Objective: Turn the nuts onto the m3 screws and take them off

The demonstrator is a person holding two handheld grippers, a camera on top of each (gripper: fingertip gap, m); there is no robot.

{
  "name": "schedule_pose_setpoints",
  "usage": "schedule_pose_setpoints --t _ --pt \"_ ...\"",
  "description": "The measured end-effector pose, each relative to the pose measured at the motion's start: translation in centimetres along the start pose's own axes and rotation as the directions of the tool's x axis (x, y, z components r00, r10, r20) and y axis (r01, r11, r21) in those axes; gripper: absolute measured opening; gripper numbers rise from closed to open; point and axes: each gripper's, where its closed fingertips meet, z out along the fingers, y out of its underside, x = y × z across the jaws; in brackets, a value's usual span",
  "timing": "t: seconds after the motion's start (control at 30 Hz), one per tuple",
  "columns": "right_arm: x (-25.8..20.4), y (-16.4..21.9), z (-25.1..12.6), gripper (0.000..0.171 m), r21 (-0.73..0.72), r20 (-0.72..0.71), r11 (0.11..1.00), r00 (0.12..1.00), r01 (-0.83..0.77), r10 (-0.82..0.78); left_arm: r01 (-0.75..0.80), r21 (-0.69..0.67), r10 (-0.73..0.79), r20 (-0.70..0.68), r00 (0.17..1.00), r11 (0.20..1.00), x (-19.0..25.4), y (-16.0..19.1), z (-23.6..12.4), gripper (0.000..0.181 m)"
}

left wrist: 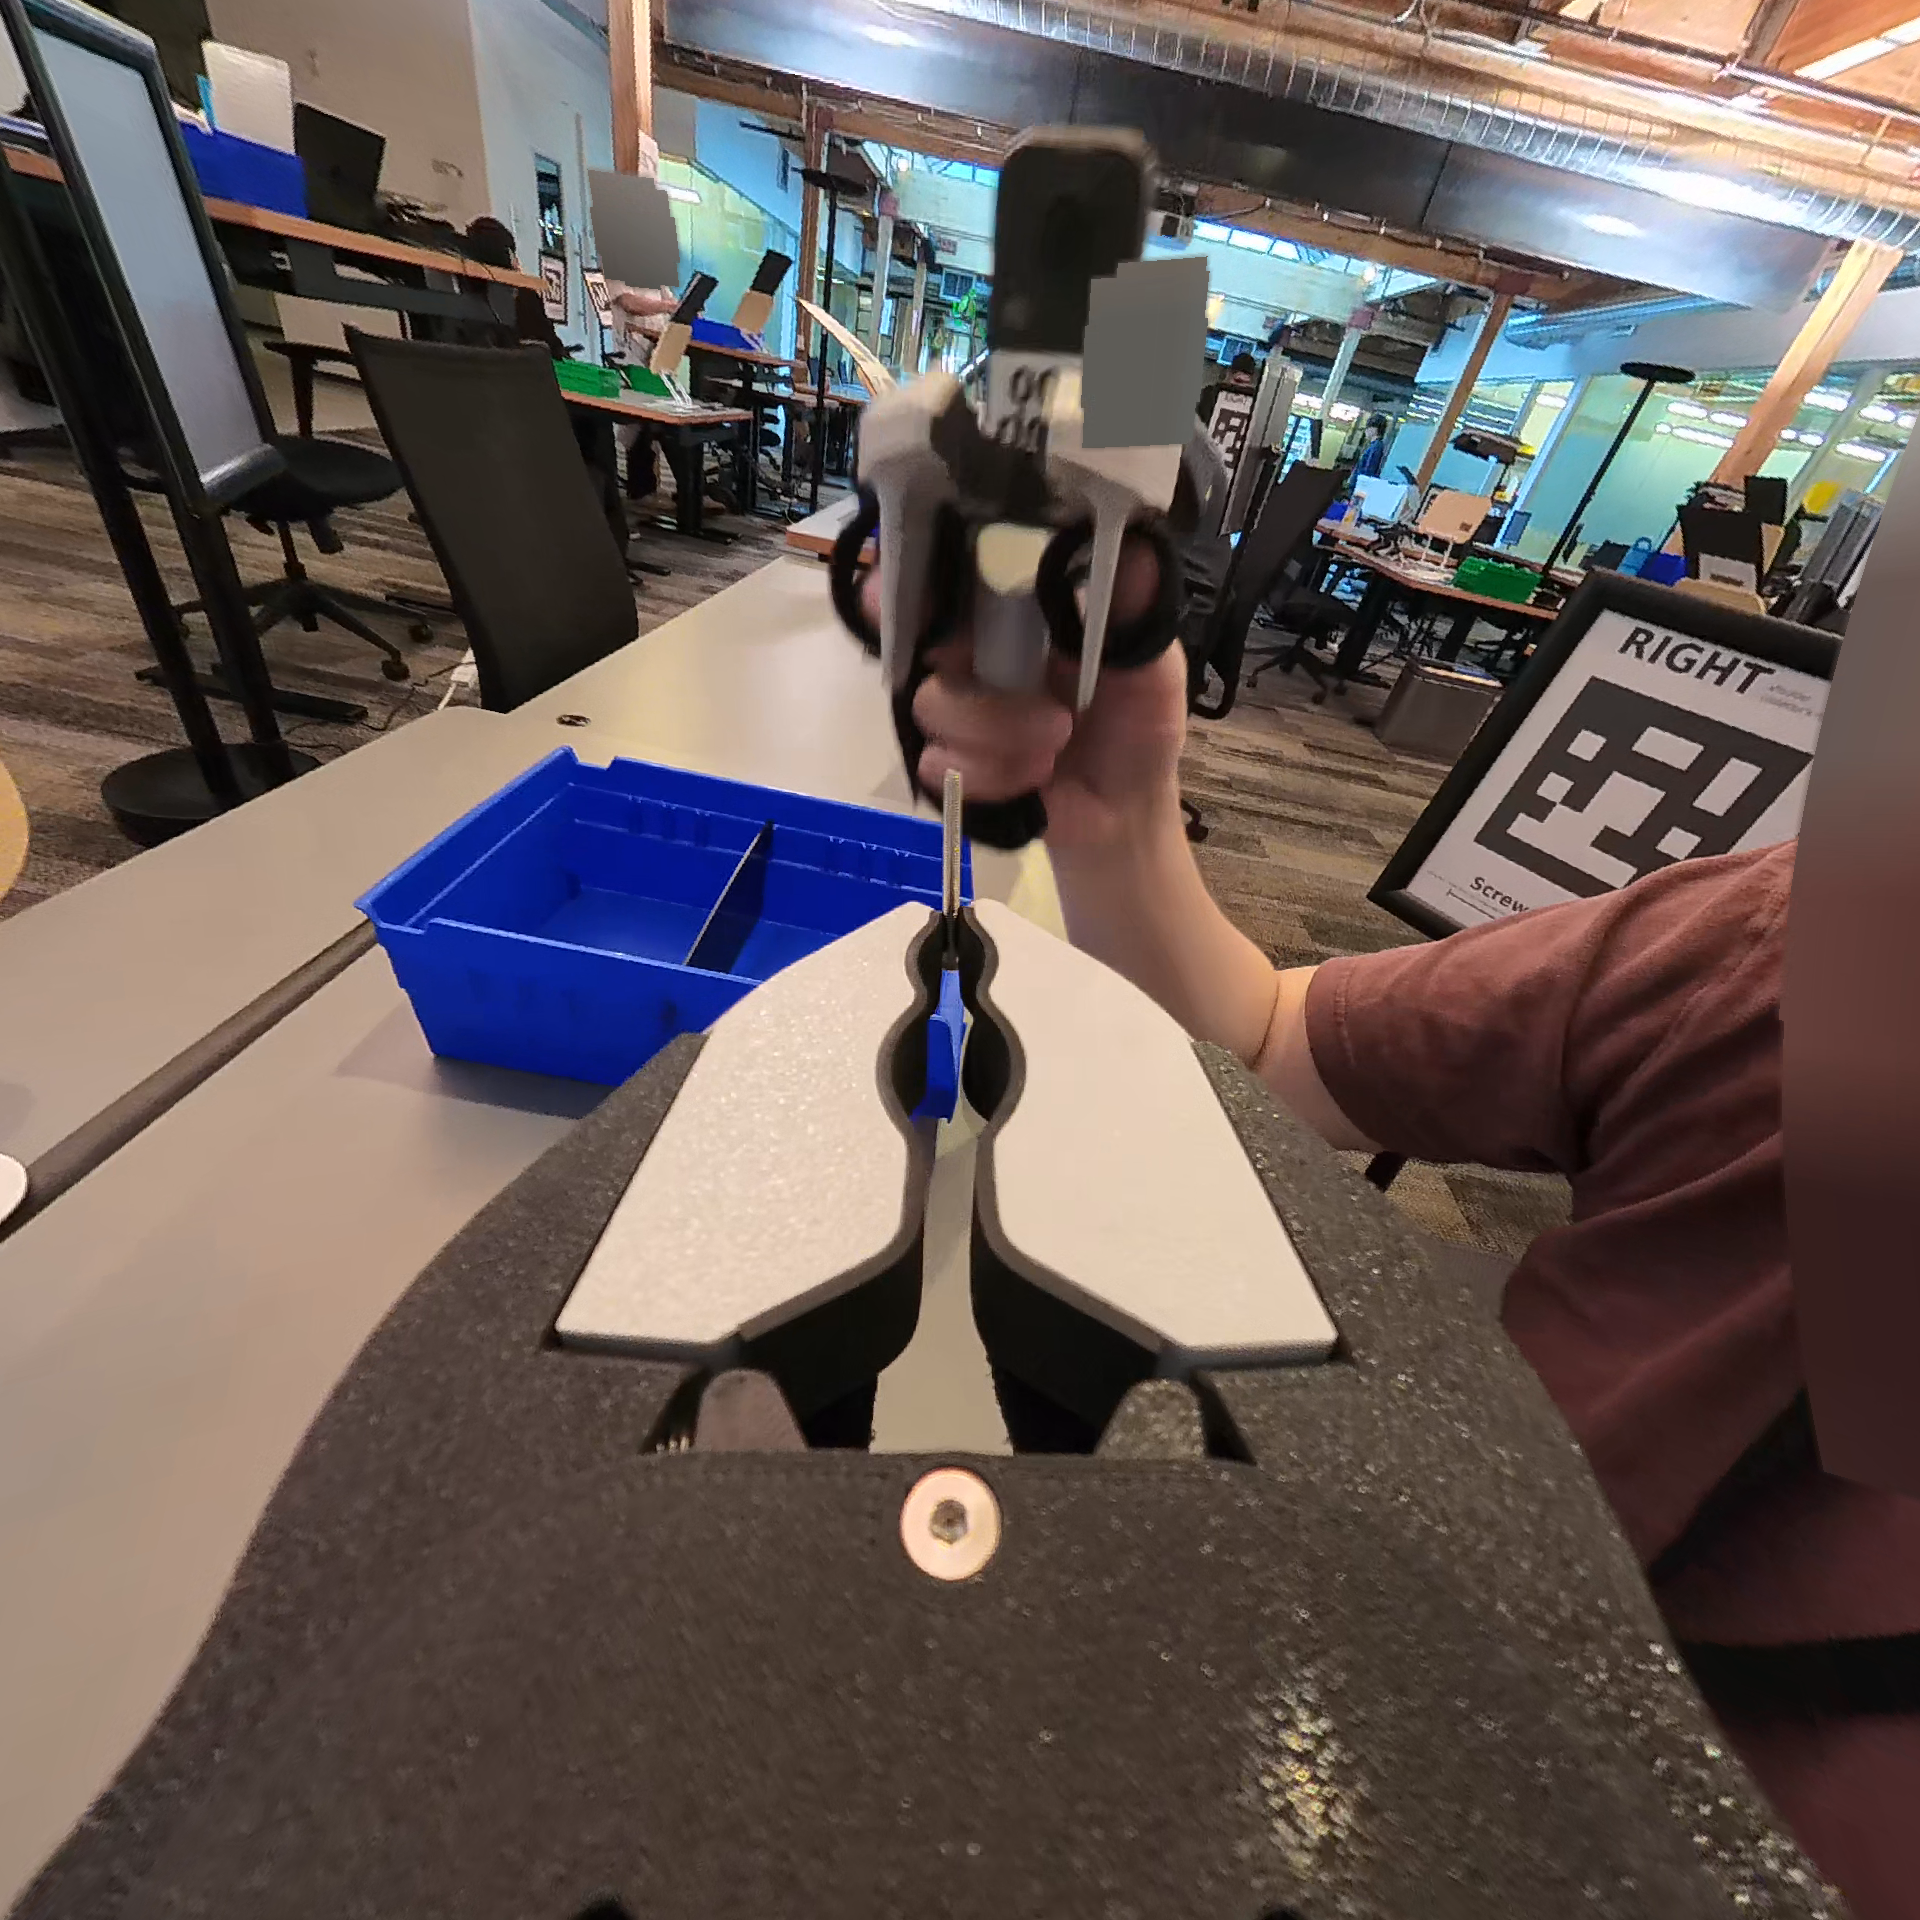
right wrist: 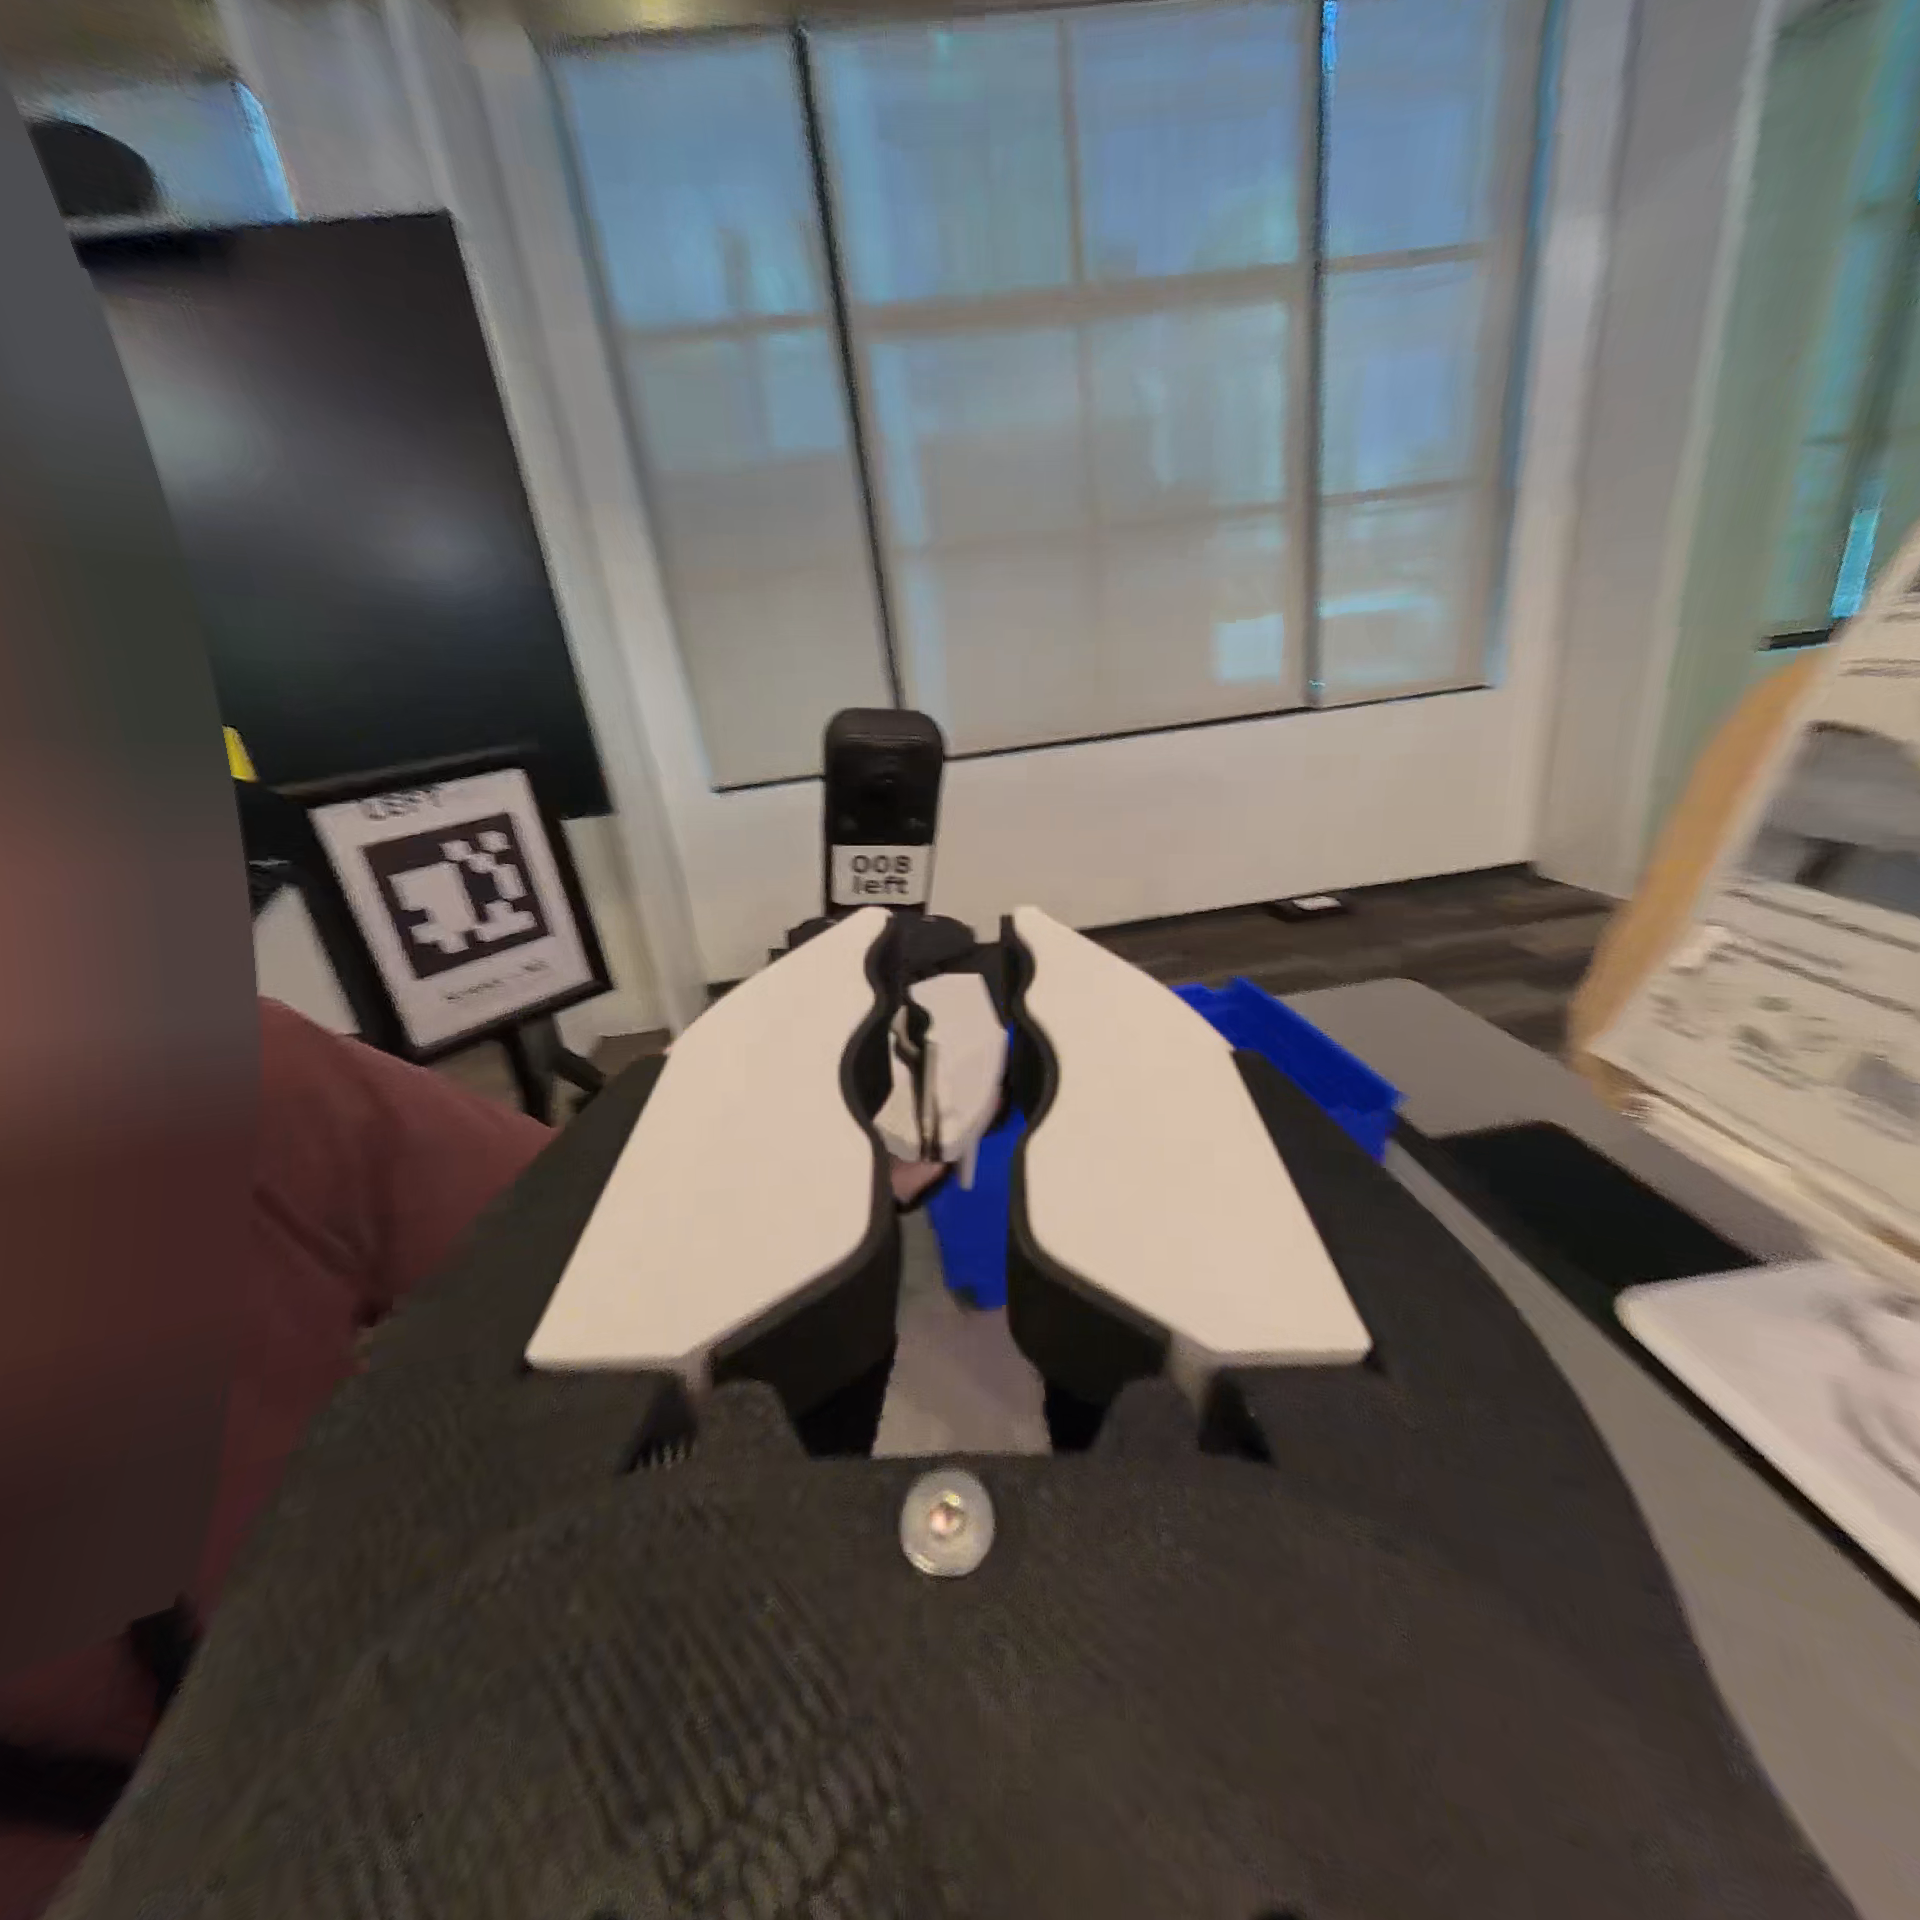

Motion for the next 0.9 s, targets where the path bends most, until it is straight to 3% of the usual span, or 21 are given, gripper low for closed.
schedule_pose_setpoints --t 0.23,0.4,0.5,0.77,0.9 --pt "-0.5 4.8 2.7 0.016 -0.176 0.085 0.984 0.996 -0.023 0.039 -0.003 0.000 0.003 0.002 1.000 1.000 0.0 -0.1 -0.1 0.002" --pt "-0.2 6.8 3.2 0.013 -0.263 0.072 0.965 0.996 -0.023 0.044 0.002 -0.005 -0.002 -0.006 1.000 1.000 0.1 0.0 0.0 0.002" --pt "-0.4 7.1 3.2 0.003 -0.277 0.091 0.960 0.994 -0.029 0.056 0.007 -0.012 -0.007 0.009 1.000 1.000 -0.2 0.1 0.0 0.002" --pt "0.5 6.7 2.7 0.003 -0.251 0.094 0.961 0.985 -0.116 0.143 0.069 -0.008 -0.069 0.006 0.998 0.998 -0.6 -0.1 -0.4 0.008" --pt "3.8 7.1 -0.1 0.003 -0.349 -0.022 0.932 0.995 -0.100 0.099 0.084 0.000 -0.084 0.034 0.996 0.996 -1.3 -0.6 -1.4 0.008"
